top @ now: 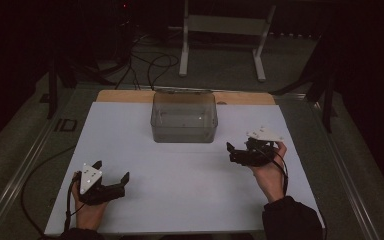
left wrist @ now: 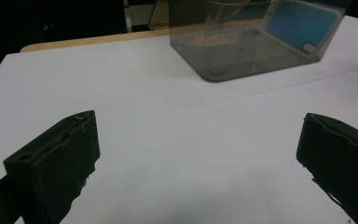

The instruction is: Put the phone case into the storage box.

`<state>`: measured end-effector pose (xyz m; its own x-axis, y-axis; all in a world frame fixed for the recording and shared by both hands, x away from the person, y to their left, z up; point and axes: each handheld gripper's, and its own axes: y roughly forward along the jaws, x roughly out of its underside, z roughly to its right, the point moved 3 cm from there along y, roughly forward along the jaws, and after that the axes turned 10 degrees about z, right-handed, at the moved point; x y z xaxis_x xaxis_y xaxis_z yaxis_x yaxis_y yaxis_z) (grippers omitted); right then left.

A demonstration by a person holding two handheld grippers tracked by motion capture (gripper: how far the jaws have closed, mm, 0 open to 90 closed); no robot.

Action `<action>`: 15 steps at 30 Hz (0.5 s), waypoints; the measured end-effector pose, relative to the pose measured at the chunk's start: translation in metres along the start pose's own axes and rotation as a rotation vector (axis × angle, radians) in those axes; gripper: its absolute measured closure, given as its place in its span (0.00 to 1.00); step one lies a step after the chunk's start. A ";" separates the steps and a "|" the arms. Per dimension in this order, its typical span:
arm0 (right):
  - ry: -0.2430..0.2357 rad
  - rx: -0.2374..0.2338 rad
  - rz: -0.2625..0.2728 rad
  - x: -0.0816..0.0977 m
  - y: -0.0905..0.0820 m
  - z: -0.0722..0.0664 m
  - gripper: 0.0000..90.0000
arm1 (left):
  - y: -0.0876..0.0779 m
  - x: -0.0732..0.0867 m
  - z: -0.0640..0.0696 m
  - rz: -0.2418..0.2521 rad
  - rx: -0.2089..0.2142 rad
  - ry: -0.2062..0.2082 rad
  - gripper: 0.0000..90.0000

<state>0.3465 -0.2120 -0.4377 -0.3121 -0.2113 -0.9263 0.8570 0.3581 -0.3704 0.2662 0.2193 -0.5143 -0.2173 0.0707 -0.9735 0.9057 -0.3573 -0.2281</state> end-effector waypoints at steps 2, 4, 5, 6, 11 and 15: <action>0.006 -0.008 -0.007 0.005 -0.005 0.001 0.09 | -0.001 -0.001 -0.002 0.005 -0.004 -0.007 0.00; 0.008 0.000 -0.008 0.012 -0.009 0.004 0.09 | -0.002 -0.002 -0.003 0.009 -0.004 -0.012 0.00; 0.008 0.006 0.006 0.015 -0.011 0.006 0.09 | -0.002 -0.002 -0.004 0.008 -0.004 -0.012 0.00; 0.019 0.010 0.016 0.017 -0.014 0.008 0.09 | -0.002 -0.002 -0.004 0.011 -0.005 -0.013 0.00; 0.028 0.012 0.052 0.031 -0.026 0.013 0.09 | -0.004 -0.005 -0.006 0.022 -0.005 -0.021 0.00; 0.034 -0.001 0.104 0.040 -0.035 0.014 0.09 | -0.006 -0.006 -0.008 0.025 -0.004 -0.021 0.00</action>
<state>0.3097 -0.2459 -0.4604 -0.2350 -0.1420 -0.9616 0.8853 0.3770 -0.2721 0.2653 0.2288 -0.5069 -0.2019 0.0419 -0.9785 0.9126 -0.3545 -0.2035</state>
